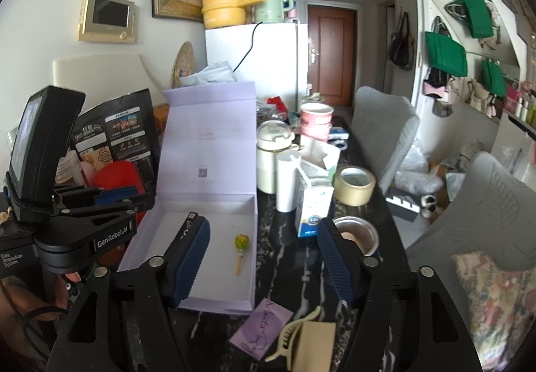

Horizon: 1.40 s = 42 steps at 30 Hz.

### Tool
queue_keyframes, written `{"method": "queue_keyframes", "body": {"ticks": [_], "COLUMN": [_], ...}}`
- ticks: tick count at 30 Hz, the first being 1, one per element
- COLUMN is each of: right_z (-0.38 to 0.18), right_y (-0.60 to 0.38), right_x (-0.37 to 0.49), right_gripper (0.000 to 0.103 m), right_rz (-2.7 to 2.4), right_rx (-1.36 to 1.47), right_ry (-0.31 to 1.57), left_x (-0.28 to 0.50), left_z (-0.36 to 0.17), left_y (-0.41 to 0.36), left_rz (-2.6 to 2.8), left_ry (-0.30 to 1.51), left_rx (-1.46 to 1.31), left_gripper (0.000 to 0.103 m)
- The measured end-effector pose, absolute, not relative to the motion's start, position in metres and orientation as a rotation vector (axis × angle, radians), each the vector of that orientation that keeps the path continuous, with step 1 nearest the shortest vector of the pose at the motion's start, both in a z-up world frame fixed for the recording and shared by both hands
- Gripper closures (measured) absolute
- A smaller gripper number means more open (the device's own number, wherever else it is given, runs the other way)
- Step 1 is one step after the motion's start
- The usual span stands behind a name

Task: Organize rigid objects
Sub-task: 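Open the left gripper releasing the DUGO box inside the lavender box, then withdraw both grippers from the box toward the remaining items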

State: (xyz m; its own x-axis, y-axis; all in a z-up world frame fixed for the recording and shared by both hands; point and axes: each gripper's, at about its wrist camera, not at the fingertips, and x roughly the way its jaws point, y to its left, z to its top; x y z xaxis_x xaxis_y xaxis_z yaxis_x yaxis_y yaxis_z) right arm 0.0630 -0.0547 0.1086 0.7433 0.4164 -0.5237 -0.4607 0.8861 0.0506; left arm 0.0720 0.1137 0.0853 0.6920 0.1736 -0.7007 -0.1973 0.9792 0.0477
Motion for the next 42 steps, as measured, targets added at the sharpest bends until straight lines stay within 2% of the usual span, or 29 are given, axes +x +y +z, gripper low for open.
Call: {"method": "queue_keyframes", "body": {"ticks": [1,2,3,9,13,21,27,42], "right_z": [0.111,0.113,0.114,0.115,0.113,0.107,0.095,0.048], "right_y": [-0.058,-0.062,-0.064,-0.082,-0.094,-0.115,-0.129,-0.153], "right_x": [0.059,0.055,0.052,0.029,0.014,-0.007,-0.018,-0.027], "right_gripper": [0.032,0.030,0.027,0.025,0.020,0.019,0.015,0.015], "right_rz": [0.474,0.469,0.464,0.430,0.411,0.367,0.354,0.325], "right_rx": [-0.085,-0.087,-0.089,-0.094,-0.081,-0.070,-0.044,0.001], "right_ry": [0.548,0.543,0.539,0.531,0.525,0.535,0.549,0.607], "left_x": [0.069,0.065,0.062,0.040,0.031,0.013,0.001,-0.011], "left_z": [0.086,0.087,0.088,0.093,0.092,0.086,0.073,0.034], "left_y": [0.111,0.108,0.105,0.087,0.079,0.060,0.047,0.027], "left_rz": [0.199,0.181,0.168,0.113,0.092,0.034,-0.030,-0.087], "left_ry": [0.774,0.763,0.751,0.723,0.721,0.719,0.740,0.763], "left_rx": [-0.032,-0.033,-0.034,-0.020,-0.013,0.013,0.015,0.031], "left_gripper": [0.044,0.025,0.000,0.000,0.000,0.000,0.000,0.000]}}
